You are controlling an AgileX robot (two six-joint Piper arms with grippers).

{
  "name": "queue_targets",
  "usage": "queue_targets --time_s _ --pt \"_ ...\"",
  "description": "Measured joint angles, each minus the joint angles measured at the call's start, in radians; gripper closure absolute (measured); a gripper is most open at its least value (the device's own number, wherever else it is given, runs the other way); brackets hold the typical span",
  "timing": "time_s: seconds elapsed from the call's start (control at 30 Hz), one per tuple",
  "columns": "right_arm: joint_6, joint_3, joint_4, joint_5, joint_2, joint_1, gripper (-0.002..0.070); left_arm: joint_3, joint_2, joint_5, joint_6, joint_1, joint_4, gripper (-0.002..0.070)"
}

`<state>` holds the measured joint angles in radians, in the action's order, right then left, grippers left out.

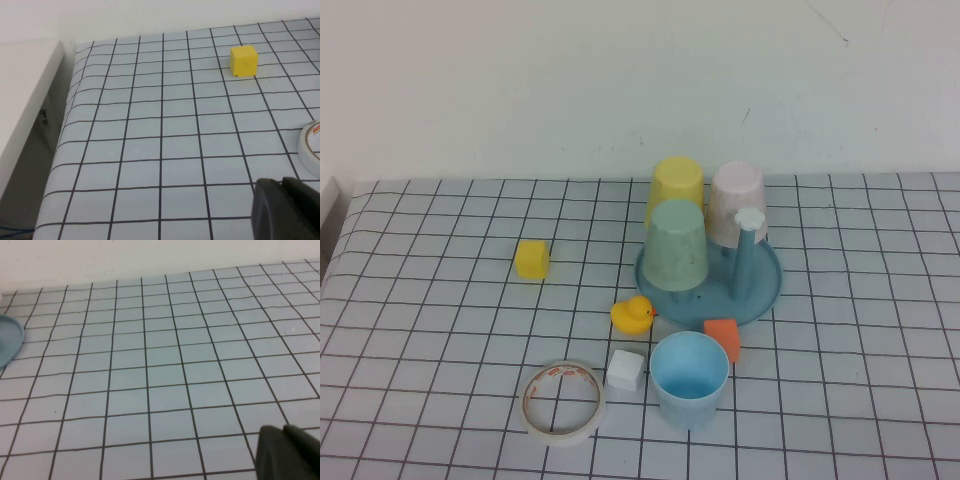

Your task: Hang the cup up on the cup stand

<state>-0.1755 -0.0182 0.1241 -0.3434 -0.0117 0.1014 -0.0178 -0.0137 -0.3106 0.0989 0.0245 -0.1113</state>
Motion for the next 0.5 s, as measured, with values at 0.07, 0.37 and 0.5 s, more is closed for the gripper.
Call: queue_targets --time_s 0.07,0.37,0.5 --pt "0.000 0.000 0.000 0.000 0.000 0.000 0.0676 0.000 0.000 0.000 0.000 0.000 0.000 0.0676" --pt "0.000 0.000 0.000 0.000 0.000 0.000 0.0677 0.000 0.000 -0.002 -0.002 0.000 -0.006 0.0677" --pt "0.000 0.000 0.000 0.000 0.000 0.000 0.0678 0.000 0.000 -0.002 -0.002 0.000 -0.008 0.0677"
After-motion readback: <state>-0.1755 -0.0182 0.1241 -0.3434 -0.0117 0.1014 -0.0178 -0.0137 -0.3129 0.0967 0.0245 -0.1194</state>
